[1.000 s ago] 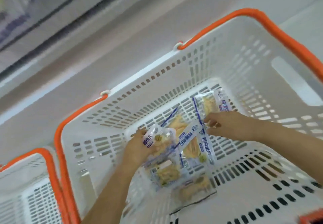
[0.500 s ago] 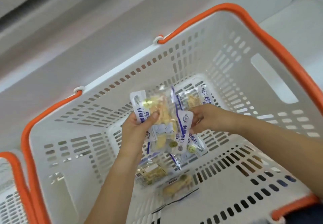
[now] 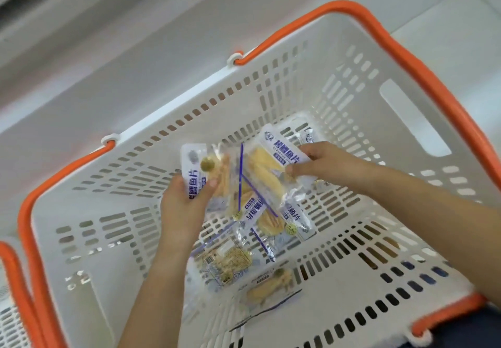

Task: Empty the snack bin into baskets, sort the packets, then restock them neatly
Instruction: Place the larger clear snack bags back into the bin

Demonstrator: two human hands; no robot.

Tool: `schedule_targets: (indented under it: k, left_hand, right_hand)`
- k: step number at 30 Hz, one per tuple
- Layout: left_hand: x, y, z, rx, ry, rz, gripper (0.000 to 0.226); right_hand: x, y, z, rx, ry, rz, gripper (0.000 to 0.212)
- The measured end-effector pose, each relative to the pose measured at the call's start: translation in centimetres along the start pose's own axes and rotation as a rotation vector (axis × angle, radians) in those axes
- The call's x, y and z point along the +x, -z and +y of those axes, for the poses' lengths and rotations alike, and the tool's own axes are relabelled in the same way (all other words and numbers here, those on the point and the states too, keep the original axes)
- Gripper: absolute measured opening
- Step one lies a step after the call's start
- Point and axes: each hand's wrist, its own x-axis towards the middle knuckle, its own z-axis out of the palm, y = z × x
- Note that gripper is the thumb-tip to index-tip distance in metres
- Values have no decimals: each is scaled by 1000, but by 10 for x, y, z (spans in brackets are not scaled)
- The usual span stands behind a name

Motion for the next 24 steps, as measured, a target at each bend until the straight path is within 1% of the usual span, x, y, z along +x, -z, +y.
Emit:
schedule_targets:
  k: [1,3,4,5,6,7,8,9,11,12,13,14,15,16,17,19,21,22,24]
  left_hand:
    - [2,6,0,126,-58,-92,34]
    - [2,14,3,264,-106,-391,44]
    - [0,13,7,333,-123,-513,42]
    - [-5,10,13,420,-170,-584,36]
    - [-9,5,19,558,-266,-581,31]
    - [-12,-2,26,679,-366,-537,27]
    - [-14,-10,31,745,-454,-469,27]
    - [-15,-17,32,755,-504,-422,30]
    - [-18,-32,29,658,-521,-383,39]
    - [-17,-39,25,611,-517,-371,43]
    - [-17,-43,22,547,-512,-355,46]
    - [-13,-45,17,457,-454,-342,53]
    - [-9,-46,12,341,-347,-323,63]
    - [-1,-45,4,267,-230,-284,69]
    - [8,-45,-6,256,-142,-240,74]
    - [22,-46,-26,470,-44,-210,86]
    - [25,-52,-41,653,-86,-202,93]
    - [26,-55,-47,669,-115,-180,91]
    - [26,-59,-49,615,-121,-144,80]
  right_hand:
    - [1,3,-2,-5,-12,26,22]
    - [1,7,-3,-25,-65,23,39]
    - [0,6,-5,-43,-77,2,38]
    - [-4,2,-9,-83,-74,-38,35]
    - [-6,-3,-11,-124,-70,-114,33]
    - [-9,-9,-12,-132,-72,-197,32]
    - [-11,-14,-12,-112,-96,-296,32]
    - [-15,-18,-14,-89,-115,-376,36]
    - [-17,-19,-13,-104,-135,-447,54]
    - [-15,-17,-11,-147,-122,-450,52]
    - [-13,-14,-9,-181,-98,-431,40]
    - [-11,-10,-6,-209,-79,-392,26]
    - [-8,-5,-4,-240,-66,-330,19]
    - [-6,0,-1,-276,-64,-257,19]
    - [-4,6,1,-308,-74,-175,21]
    - [-1,14,1,-298,-95,-49,24]
    - [0,18,1,-215,-107,4,28]
    - [1,18,1,-192,-111,17,31]
    - [1,18,3,-189,-109,38,34]
